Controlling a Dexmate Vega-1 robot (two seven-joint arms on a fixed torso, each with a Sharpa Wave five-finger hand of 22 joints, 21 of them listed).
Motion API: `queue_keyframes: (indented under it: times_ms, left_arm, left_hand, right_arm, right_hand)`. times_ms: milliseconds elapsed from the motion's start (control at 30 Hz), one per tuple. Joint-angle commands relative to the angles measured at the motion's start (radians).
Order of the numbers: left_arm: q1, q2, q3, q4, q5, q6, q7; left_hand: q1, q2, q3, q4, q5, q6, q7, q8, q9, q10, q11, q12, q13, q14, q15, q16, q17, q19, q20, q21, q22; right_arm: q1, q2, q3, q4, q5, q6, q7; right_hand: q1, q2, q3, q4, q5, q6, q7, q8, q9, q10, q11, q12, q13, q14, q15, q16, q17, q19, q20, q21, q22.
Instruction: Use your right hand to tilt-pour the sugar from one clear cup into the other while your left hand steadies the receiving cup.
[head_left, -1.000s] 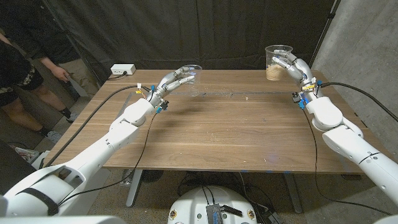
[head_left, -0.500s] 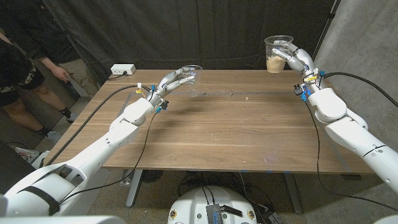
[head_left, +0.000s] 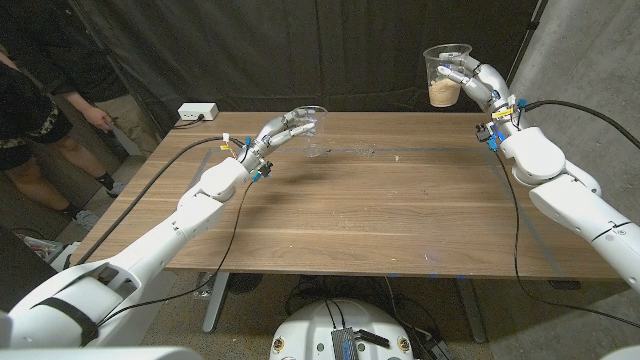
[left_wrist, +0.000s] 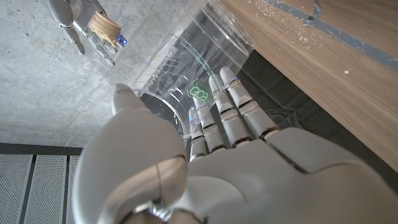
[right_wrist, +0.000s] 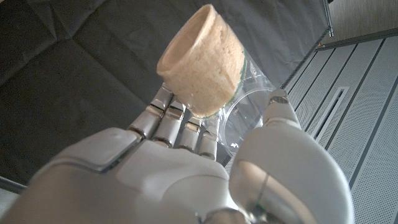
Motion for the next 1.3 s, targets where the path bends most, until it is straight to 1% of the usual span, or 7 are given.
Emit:
queue_keyframes:
  times_ms: [33, 200, 567, 767, 867, 1100, 1300]
  left_arm:
    - [-0.003, -0.003, 0.008, -0.006, 0.004, -0.001, -0.015]
    - [-0.002, -0.004, 0.009, -0.01, 0.006, 0.0, -0.013]
    - [0.011, -0.002, 0.012, -0.023, 0.007, 0.008, -0.007]
    - [0.011, -0.005, 0.015, -0.023, 0.01, 0.003, -0.007]
    - [0.011, -0.006, 0.015, -0.024, 0.011, 0.001, -0.005]
    - [0.015, -0.005, 0.017, -0.029, 0.011, -0.002, -0.003]
    - [0.019, -0.003, 0.019, -0.036, 0.011, -0.002, -0.003]
  left_hand:
    - [0.01, 0.007, -0.009, 0.003, -0.004, 0.011, -0.003, -0.002, 0.005, 0.005, 0.001, 0.008, 0.003, 0.013, -0.127, -0.002, 0.003, -0.004, -0.037, 0.01, 0.003]
    - [0.011, 0.008, -0.011, 0.003, -0.004, 0.013, -0.001, -0.002, 0.006, 0.006, -0.001, 0.008, 0.002, 0.013, -0.128, -0.003, 0.005, -0.005, -0.037, 0.01, 0.003]
    - [0.013, 0.01, -0.014, 0.004, -0.006, 0.011, -0.003, -0.005, 0.007, 0.006, -0.002, 0.01, 0.001, 0.013, -0.128, -0.005, 0.007, -0.006, -0.036, 0.012, 0.003]
    - [0.015, 0.01, -0.016, 0.004, -0.007, 0.013, -0.004, -0.005, 0.007, 0.006, -0.002, 0.01, 0.001, 0.016, -0.127, -0.005, 0.009, -0.008, -0.036, 0.013, 0.003]
    - [0.016, 0.011, -0.017, 0.004, -0.007, 0.013, -0.003, -0.005, 0.008, 0.005, -0.002, 0.01, 0.001, 0.015, -0.128, -0.005, 0.009, -0.008, -0.037, 0.014, 0.003]
    - [0.017, 0.012, -0.018, 0.004, -0.008, 0.016, -0.003, -0.005, 0.008, 0.005, -0.001, 0.011, 0.001, 0.015, -0.129, -0.006, 0.011, -0.009, -0.036, 0.014, 0.003]
    - [0.018, 0.013, -0.02, 0.005, -0.009, 0.019, -0.001, -0.004, 0.009, 0.006, -0.001, 0.012, 0.001, 0.013, -0.128, -0.007, 0.012, -0.011, -0.036, 0.015, 0.003]
  right_arm:
    - [0.024, -0.031, 0.012, -0.027, 0.014, -0.029, 0.03]
    - [0.034, -0.045, 0.015, -0.046, 0.019, -0.044, 0.046]
    - [0.067, -0.072, 0.005, -0.09, 0.039, -0.087, 0.099]
    - [0.094, -0.068, -0.013, -0.095, 0.055, -0.1, 0.13]
    - [0.108, -0.065, -0.023, -0.094, 0.054, -0.098, 0.142]
    - [0.135, -0.069, -0.044, -0.107, 0.061, -0.115, 0.177]
    - [0.178, -0.062, -0.077, -0.095, 0.057, -0.12, 0.219]
  right_hand:
    - [0.005, 0.009, 0.002, 0.001, -0.003, 0.011, 0.003, 0.006, 0.002, 0.008, -0.003, 0.001, 0.001, 0.014, -0.172, 0.006, 0.004, 0.012, -0.117, 0.005, 0.003]
    - [0.005, 0.01, 0.002, 0.002, -0.004, 0.011, 0.005, 0.005, 0.003, 0.009, 0.004, 0.0, 0.002, 0.017, -0.172, 0.007, 0.004, 0.013, -0.117, 0.006, 0.003]
    - [0.009, 0.01, 0.003, 0.001, -0.005, 0.012, 0.009, 0.003, 0.004, 0.012, 0.006, -0.001, 0.004, 0.02, -0.172, 0.007, 0.005, 0.016, -0.116, 0.008, 0.003]
    - [0.011, 0.01, 0.003, 0.0, -0.005, 0.013, 0.01, 0.003, 0.005, 0.012, 0.009, -0.002, 0.005, 0.019, -0.172, 0.007, 0.005, 0.017, -0.115, 0.009, 0.003]
    - [0.011, 0.009, 0.003, 0.0, -0.006, 0.014, 0.012, 0.002, 0.006, 0.011, 0.002, -0.003, 0.006, 0.019, -0.171, 0.006, 0.004, 0.017, -0.114, 0.009, 0.003]
    - [0.011, 0.009, 0.003, 0.001, -0.006, 0.014, 0.014, 0.002, 0.006, 0.011, 0.007, -0.005, 0.006, 0.02, -0.172, 0.006, 0.004, 0.017, -0.114, 0.01, 0.003]
    - [0.011, 0.009, 0.003, 0.002, -0.007, 0.016, 0.015, 0.001, 0.007, 0.014, 0.007, -0.005, 0.007, 0.022, -0.172, 0.006, 0.004, 0.017, -0.113, 0.011, 0.002]
